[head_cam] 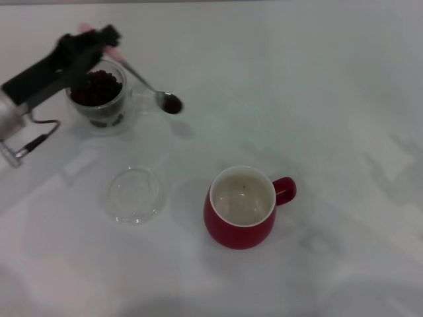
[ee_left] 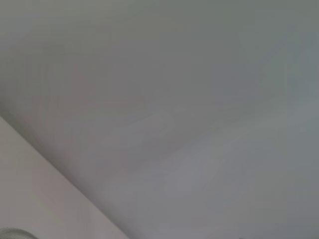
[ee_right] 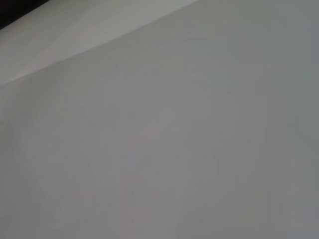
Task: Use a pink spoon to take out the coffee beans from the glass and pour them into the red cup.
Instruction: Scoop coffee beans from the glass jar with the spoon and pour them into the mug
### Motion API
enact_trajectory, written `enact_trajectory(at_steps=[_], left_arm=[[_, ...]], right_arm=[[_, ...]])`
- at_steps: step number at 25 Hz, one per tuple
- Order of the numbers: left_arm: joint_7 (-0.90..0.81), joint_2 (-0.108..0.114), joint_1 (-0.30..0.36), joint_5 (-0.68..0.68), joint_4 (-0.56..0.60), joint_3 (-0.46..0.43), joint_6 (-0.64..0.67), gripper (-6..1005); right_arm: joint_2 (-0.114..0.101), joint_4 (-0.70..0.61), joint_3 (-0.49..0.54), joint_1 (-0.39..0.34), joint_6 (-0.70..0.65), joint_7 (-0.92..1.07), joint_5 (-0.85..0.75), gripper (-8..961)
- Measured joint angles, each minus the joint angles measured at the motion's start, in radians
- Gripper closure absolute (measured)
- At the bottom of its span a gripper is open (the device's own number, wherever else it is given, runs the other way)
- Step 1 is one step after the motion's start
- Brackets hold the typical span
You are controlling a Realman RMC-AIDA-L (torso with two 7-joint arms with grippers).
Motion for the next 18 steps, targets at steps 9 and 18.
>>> enact_trajectory(at_steps=[9, 18], left_arm=[[-0.006, -0.008, -0.104, -0.001, -0.023, 0.155, 0.001, 873], [0.008, -0.011, -0.158, 0.0, 0.025, 0.345, -0.002, 873]], right_arm=[[0.006, 0.0, 0.001, 0.0, 0.002, 0.0, 0.007, 350], [0.008, -0.001, 0.001, -0.002, 0.002, 0.005, 0.008, 349]])
